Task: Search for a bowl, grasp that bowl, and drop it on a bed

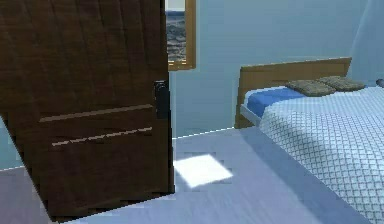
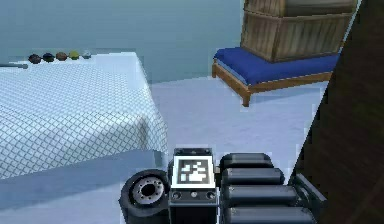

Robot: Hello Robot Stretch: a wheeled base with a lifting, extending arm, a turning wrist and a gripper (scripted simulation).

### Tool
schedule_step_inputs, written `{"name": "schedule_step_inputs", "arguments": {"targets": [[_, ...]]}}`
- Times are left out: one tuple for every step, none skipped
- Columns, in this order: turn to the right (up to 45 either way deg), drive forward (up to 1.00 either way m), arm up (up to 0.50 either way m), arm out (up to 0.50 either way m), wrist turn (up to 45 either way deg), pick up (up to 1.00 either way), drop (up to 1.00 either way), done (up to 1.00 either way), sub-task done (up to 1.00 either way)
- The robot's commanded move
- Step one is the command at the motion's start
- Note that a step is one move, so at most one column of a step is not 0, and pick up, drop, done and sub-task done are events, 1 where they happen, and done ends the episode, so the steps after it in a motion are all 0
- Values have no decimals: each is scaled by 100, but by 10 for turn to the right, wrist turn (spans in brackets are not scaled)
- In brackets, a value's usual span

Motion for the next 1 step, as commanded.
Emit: {"name": "schedule_step_inputs", "arguments": {"targets": [[-180, 0, 0, 0, 0, 0, 0, 0, 0]]}}
